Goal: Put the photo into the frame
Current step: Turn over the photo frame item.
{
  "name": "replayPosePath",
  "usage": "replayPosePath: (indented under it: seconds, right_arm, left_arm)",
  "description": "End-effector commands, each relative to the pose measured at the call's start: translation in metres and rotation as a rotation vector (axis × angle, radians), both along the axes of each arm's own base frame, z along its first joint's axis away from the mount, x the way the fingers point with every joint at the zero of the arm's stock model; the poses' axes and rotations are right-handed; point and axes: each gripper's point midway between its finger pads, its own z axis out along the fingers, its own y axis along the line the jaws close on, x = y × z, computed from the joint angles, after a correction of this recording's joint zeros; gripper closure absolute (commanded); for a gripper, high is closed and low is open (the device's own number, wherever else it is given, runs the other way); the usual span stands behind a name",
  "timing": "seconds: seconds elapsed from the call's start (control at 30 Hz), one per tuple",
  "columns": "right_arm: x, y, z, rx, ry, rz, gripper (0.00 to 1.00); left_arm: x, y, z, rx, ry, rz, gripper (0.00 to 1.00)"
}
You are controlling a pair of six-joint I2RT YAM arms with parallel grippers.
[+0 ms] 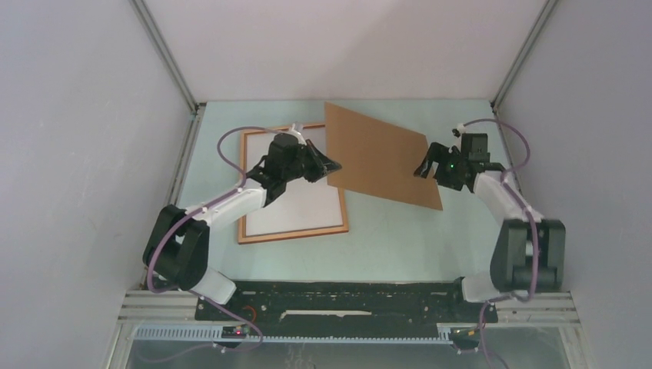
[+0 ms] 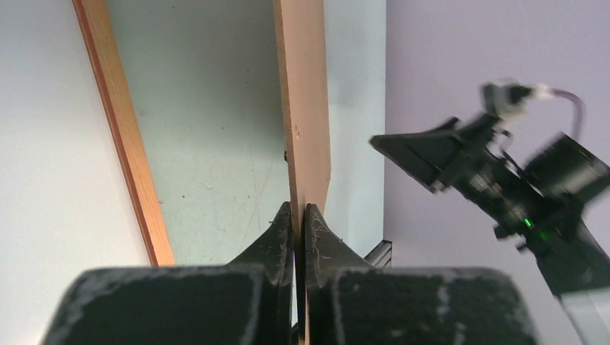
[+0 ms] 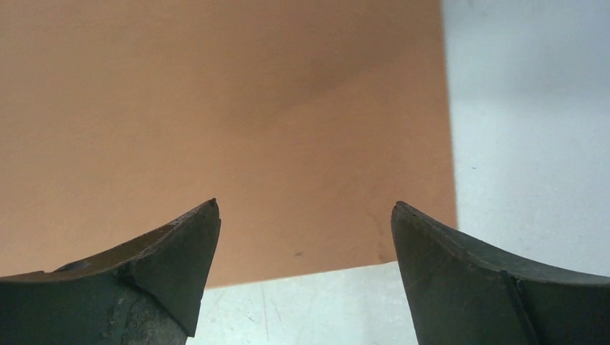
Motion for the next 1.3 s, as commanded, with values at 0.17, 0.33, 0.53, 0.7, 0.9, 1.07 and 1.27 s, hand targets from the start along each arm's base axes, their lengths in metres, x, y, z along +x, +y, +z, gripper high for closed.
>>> replayPosePath:
  seconds: [0.17,0.33,0.53,0.7,0.9,1.07,1.27]
  right_arm:
    - [-0.033,0.118,0.125,-0.192,-0.641,0.455,0.04]
    - [-0.069,0.159,0.134,-0.282,-0.764,0.597,0.06]
    - [-0.096,0.185,0.134,-0.437,-0.878,0.660,0.07]
    - [-0.101,0.206,0.135,-0.530,-0.943,0.663,0.08]
    - [-0.091,0.225,0.129,-0.680,-0.984,0.573,0.18]
    - [-0.083,0.219,0.128,-0.869,-0.997,0.382,0.47]
    - [-0.081,0.217,0.136,-0.988,-1.054,0.276,0.76]
  left_arm:
    - [-0.007,0.025,0.063,0.002,0.030,0.041,1.00]
    - [-0.020,0.037,0.095,0.008,0.031,0.065,1.00]
    - [-0.032,0.053,0.136,-0.007,-0.018,0.115,1.00]
    - [-0.040,0.056,0.152,-0.034,-0.032,0.118,1.00]
    - [-0.048,0.056,0.158,-0.068,-0.020,0.114,1.00]
    - [-0.053,0.062,0.165,-0.068,-0.039,0.130,1.00]
    - [-0.056,0.067,0.171,-0.065,-0.049,0.142,1.00]
